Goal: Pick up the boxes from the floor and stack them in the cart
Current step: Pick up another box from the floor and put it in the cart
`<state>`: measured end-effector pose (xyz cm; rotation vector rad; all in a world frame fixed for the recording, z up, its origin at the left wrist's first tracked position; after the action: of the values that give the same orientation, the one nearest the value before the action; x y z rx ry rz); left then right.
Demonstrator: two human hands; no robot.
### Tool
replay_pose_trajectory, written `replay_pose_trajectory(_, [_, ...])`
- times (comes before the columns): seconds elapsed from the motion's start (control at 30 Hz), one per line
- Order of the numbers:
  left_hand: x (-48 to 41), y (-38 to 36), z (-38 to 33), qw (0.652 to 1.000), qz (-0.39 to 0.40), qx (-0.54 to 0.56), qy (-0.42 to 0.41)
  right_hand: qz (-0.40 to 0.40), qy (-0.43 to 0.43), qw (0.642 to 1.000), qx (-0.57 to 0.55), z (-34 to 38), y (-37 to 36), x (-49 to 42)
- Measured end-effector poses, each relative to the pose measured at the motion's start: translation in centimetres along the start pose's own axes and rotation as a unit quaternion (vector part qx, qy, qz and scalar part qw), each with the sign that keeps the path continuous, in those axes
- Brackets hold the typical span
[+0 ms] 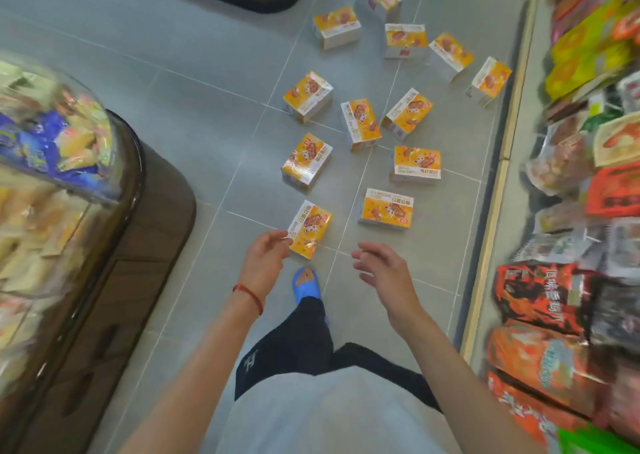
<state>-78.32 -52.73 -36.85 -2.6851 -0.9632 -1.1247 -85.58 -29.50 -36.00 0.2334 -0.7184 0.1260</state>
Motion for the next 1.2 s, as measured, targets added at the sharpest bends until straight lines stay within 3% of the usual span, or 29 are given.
replay_pose_trajectory(0.23, [-5.7, -1.3, -3.6, 0.996, -0.061, 0.026, 0.056, 0.056, -0.012, 0.996, 0.071, 5.8, -2.5, -7.9])
replay_pose_trajectory(0.4, [-8.3, -1.5, -2.1, 0.983, -0.131, 0.060, 0.113, 0.107, -0.021, 0.986, 0.130, 7.3, -3.4, -13.5])
replay_pose_trajectory(0.7, [-9.1, -6.0, 4.4, 0.938, -0.237, 0.151, 0.204, 0.235, 0.012, 0.921, 0.312, 7.7, -5.2, -23.4])
replay_pose_trajectory(0.9, [-11.9, -10.1, 12.4, 0.904, -0.241, 0.209, 0.283, 0.231, -0.017, 0.893, 0.385, 3.6, -6.2, -30.8])
replay_pose_trajectory(1.2, [-21.3, -14.3, 28.0, 0.901, -0.198, 0.163, 0.351, 0.226, -0.041, 0.860, 0.456, -9.4, -9.7, -41.4])
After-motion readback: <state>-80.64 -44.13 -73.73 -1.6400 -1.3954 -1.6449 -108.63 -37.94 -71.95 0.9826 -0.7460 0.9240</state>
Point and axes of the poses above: each hand's wrist, its own x-axis away from the middle knuckle, its own y-axis out of the back of the hand, z = x × y, the point moved 10 cm from there along -x, towards the middle knuckle, and after that the axes turned 5 degrees about -z, right-handed, at the moved point
